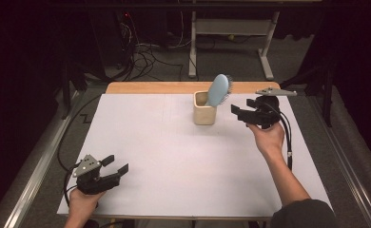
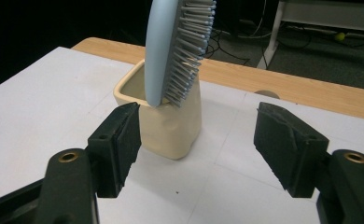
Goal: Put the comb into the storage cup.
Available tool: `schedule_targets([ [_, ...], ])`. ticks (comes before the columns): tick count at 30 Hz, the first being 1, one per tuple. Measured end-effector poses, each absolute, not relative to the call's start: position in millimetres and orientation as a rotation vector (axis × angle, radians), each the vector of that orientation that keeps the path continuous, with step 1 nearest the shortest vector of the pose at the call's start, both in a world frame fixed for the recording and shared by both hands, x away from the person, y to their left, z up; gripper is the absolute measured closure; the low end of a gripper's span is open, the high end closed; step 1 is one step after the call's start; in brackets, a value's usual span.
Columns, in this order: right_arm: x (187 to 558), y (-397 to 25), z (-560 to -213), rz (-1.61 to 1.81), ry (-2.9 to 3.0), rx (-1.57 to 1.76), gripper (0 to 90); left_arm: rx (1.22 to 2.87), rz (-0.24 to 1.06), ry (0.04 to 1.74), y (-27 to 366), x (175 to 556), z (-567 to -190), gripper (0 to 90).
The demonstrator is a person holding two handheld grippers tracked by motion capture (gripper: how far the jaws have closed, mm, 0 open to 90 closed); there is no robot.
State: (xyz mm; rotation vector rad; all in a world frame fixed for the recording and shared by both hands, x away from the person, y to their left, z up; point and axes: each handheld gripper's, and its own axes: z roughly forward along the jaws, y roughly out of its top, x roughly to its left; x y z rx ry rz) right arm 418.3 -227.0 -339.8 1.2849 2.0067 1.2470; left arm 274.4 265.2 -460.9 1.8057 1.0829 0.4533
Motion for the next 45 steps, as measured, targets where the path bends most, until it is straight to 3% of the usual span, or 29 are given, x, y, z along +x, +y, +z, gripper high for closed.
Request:
schedule_targets([
  [45,388.2,-266.5,-357.8,1.270,1.966,1.336,32.8,1.803,0.459,1.093,265.9,274.2,-461.2,30.9],
])
